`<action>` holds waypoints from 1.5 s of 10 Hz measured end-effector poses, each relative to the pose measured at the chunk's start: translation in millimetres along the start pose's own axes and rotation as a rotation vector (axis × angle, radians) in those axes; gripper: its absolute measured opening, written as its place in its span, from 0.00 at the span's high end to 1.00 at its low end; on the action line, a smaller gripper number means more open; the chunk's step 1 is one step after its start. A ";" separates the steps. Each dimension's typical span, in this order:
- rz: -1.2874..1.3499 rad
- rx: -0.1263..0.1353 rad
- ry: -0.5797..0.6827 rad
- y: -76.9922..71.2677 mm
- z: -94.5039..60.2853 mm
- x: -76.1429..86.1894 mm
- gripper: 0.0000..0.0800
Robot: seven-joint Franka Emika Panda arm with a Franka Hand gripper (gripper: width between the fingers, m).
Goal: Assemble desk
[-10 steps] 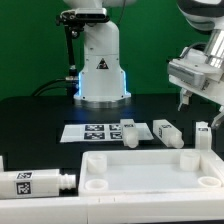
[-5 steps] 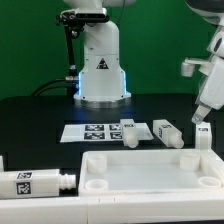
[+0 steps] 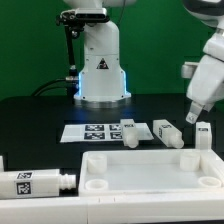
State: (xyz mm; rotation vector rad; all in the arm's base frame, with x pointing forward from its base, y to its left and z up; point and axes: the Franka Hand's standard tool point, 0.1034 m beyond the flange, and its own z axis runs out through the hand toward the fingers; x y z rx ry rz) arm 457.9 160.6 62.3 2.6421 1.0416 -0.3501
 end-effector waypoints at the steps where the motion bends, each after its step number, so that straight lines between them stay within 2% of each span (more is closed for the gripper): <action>1: 0.195 0.054 0.003 2.2 -0.9 3.6 0.19; 2: 0.364 0.116 -0.007 0.7 0.5 3.8 0.19; 3: 0.481 0.164 -0.017 1.3 1.4 3.0 0.19; 6: 0.615 0.163 -0.029 -0.9 1.6 3.7 0.19; 7: 0.732 0.190 -0.035 -3.2 2.6 5.6 0.19; 8: 0.911 0.305 -0.034 -6.6 6.3 12.6 0.19; 10: 1.155 0.441 -0.033 -9.0 5.5 28.2 0.19; 11: 1.212 0.460 -0.042 -12.1 3.8 31.3 0.19; 12: 1.224 0.451 -0.072 -19.0 3.2 31.6 0.19; 15: 1.160 0.457 -0.065 -14.0 6.1 29.2 0.19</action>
Offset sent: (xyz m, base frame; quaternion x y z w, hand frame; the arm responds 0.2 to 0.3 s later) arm -0.0022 -0.0055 0.0030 0.0281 -0.0227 0.1183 0.9923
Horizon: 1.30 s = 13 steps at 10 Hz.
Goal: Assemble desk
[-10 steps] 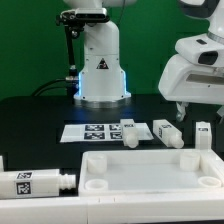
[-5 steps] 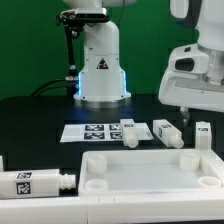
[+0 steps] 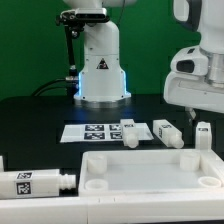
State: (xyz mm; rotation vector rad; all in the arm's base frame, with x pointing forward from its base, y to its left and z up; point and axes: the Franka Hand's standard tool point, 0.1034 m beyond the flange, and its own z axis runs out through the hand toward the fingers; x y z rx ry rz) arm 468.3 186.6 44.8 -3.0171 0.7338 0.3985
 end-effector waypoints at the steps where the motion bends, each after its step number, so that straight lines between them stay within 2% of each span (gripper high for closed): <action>1: -0.119 0.012 -0.007 3.2 0.0 5.4 0.19; 3: -0.220 -0.010 -0.117 8.7 1.8 6.6 0.19; 6: -0.190 -0.053 -0.265 18.8 4.3 9.5 0.19; 7: -0.151 -0.060 -0.382 21.8 4.8 7.3 0.19; 8: -0.180 -0.081 -0.403 17.0 3.7 14.9 0.19; 9: -0.252 -0.097 -0.386 2.3 -0.6 10.5 0.19; 10: -0.270 -0.109 -0.461 1.3 -2.7 -0.9 0.19; 11: -0.255 -0.128 -0.525 8.1 0.9 3.4 0.19; 13: -0.248 -0.136 -0.558 9.5 4.7 9.7 0.19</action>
Offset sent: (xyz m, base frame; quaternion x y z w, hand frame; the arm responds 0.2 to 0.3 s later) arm 0.0000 0.0000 0.0000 0.0000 -0.1296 0.0000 0.9916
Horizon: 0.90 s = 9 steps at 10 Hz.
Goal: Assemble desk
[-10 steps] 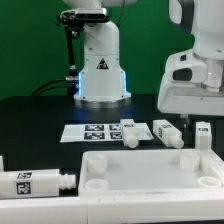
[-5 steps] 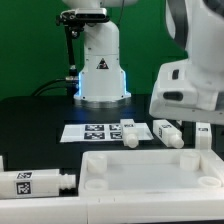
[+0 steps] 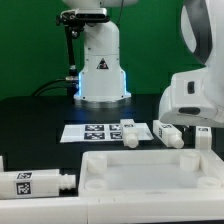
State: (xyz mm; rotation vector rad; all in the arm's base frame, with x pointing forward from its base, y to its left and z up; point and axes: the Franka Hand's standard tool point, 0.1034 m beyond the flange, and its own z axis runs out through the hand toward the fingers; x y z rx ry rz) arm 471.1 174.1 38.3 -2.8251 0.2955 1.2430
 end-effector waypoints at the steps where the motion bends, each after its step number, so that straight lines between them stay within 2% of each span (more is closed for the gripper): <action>1: 0.000 0.000 0.003 0.0 -0.3 0.5 0.19; 2: 0.002 0.001 0.002 0.3 0.2 0.6 0.19; 3: 0.032 0.039 -0.041 -2.9 6.4 -2.0 0.19; 4: 0.041 0.049 -0.069 -2.2 12.2 -0.2 0.19; 9: 0.039 0.047 -0.061 -1.0 10.4 1.4 0.19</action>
Offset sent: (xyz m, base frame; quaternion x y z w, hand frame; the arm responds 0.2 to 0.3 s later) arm -0.0135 0.0309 -0.0071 0.0917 -0.1369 0.0325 0.9858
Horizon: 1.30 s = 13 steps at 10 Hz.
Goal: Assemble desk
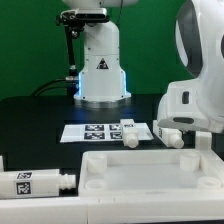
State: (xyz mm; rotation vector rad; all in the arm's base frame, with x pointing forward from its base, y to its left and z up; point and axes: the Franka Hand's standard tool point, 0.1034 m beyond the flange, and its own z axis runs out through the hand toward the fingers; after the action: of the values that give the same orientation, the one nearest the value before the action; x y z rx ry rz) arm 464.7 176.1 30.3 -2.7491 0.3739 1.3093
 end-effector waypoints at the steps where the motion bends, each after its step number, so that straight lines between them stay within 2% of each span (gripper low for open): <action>1: -0.043 0.013 0.008 -0.8 -3.7 1.3 0.19; 5: -0.032 0.022 0.007 1.2 -2.2 3.1 0.19; 6: 0.021 0.065 -0.062 4.0 3.7 0.2 0.19; 8: 0.039 0.077 -0.144 9.3 12.8 -1.0 0.19; 9: 0.039 0.073 -0.154 7.4 18.0 -1.9 0.19; 12: 0.039 0.072 -0.154 7.7 18.9 -1.3 0.19; 13: 0.044 0.071 -0.147 4.3 24.4 0.1 0.19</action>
Offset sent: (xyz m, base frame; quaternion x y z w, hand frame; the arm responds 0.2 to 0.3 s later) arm 0.0000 0.0000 0.0000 0.0000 0.0000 0.0000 1.0000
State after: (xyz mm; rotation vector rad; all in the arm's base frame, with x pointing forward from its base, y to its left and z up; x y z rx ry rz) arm 445.3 176.0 14.9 -2.5813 0.4621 1.4672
